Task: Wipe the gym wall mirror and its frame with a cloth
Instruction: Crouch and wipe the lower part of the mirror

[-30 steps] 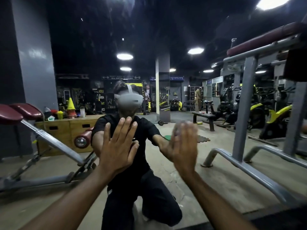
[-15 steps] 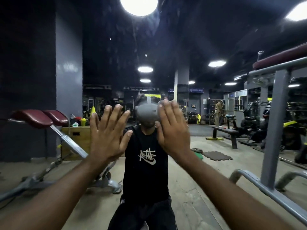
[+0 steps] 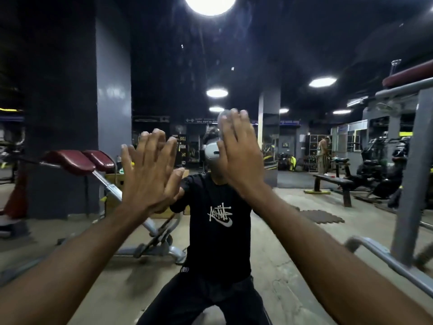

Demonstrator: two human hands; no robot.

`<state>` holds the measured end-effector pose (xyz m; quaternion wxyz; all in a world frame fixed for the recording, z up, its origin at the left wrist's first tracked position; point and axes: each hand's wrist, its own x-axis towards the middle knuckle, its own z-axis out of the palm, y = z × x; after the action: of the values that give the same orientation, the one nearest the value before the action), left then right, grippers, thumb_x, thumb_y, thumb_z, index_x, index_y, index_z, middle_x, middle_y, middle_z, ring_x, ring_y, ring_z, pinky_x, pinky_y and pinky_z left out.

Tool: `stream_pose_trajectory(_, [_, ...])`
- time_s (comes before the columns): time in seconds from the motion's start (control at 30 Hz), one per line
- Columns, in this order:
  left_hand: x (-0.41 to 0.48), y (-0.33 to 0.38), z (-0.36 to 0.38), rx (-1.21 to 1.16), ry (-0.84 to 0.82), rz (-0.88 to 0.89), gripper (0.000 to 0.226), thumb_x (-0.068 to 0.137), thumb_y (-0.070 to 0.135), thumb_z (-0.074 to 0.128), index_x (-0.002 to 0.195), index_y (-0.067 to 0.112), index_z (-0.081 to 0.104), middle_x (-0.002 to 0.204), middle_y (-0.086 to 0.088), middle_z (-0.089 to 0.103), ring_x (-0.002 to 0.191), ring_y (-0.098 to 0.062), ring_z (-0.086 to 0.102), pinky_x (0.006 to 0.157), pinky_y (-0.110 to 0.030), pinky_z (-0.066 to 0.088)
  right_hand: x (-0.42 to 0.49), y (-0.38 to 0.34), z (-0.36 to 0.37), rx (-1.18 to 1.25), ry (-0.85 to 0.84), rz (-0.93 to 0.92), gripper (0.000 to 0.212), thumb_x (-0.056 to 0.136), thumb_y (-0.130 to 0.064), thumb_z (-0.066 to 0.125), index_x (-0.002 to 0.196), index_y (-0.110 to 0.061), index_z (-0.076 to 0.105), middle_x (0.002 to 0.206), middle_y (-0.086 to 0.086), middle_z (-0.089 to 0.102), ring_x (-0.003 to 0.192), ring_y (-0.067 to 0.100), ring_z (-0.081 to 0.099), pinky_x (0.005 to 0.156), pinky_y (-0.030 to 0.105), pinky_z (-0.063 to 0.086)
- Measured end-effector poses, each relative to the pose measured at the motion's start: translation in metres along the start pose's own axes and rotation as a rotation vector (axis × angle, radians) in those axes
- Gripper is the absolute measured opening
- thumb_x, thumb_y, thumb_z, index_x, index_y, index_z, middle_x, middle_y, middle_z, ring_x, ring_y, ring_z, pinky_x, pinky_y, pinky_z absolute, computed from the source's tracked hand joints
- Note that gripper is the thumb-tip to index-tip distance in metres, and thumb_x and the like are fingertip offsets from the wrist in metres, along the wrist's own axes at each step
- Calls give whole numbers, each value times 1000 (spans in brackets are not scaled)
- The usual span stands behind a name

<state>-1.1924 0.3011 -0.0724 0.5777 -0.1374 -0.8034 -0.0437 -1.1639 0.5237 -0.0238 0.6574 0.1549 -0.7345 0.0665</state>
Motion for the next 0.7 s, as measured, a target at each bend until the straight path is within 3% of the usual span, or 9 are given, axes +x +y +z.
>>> stream_pose_trajectory(0.13, [-26,-5,20,-46,66,44,73,99,52,32,163,23,15,171,-9,6,158,-29,5,122,-66,-2,-34,36,-18,-33,-108,-359,49,103,-22,56,151,-14,49,158,10,45,148,31,38,113,46,44])
stream_pose_trajectory(0.17, [-28,-6,24,-68,80,49,72,99,51,32,163,22,16,171,-8,6,158,-29,4,122,-64,-4,-48,48,-25,-75,-116,-345,49,103,-22,56,152,-18,48,157,11,45,144,31,42,105,46,50])
stream_pose_trajectory(0.23, [-29,-7,30,-79,93,65,72,100,50,32,164,20,16,172,-9,4,158,-29,2,121,-64,-7,-71,65,-41,-106,16,-26,48,106,-28,45,153,-20,44,155,15,45,137,33,47,98,46,51])
stream_pose_trajectory(0.3, [-28,-7,32,-65,114,85,72,101,48,33,164,18,16,172,-10,3,158,-30,1,121,-65,-5,-86,52,-40,-57,259,441,60,101,-36,34,154,-9,42,156,20,43,140,39,44,111,53,44])
stream_pose_trajectory(0.37, [-27,-7,31,-73,120,93,72,102,46,36,164,16,16,172,-11,3,158,-30,1,121,-67,-3,-92,13,-16,15,294,617,67,97,-34,36,150,5,41,155,26,41,143,43,39,118,56,34])
stream_pose_trajectory(0.47, [-36,-10,29,-133,105,95,70,102,44,41,163,16,20,171,-11,4,158,-29,0,122,-63,-6,-111,-43,23,-101,88,253,61,100,-18,57,156,-3,38,161,19,35,151,37,28,126,35,20])
stream_pose_trajectory(0.57, [-70,-16,33,-126,83,160,68,100,43,48,160,17,30,170,-12,14,158,-30,9,121,-67,2,-128,-30,23,-45,-81,-105,53,100,-15,64,150,-7,49,160,14,39,153,33,27,123,45,31])
stream_pose_trajectory(0.63, [-94,-26,36,-79,67,199,67,99,43,50,159,18,35,169,-12,19,157,-32,15,119,-70,10,-137,-5,6,-118,-133,-113,52,104,-27,60,151,-8,49,160,14,40,153,31,29,119,49,36])
stream_pose_trajectory(0.7, [-107,-39,38,-42,56,200,67,99,45,51,159,19,36,169,-12,20,156,-33,16,120,-70,10,-148,10,-16,-103,-5,199,55,109,-40,41,149,-4,49,157,17,43,149,32,33,118,52,37])
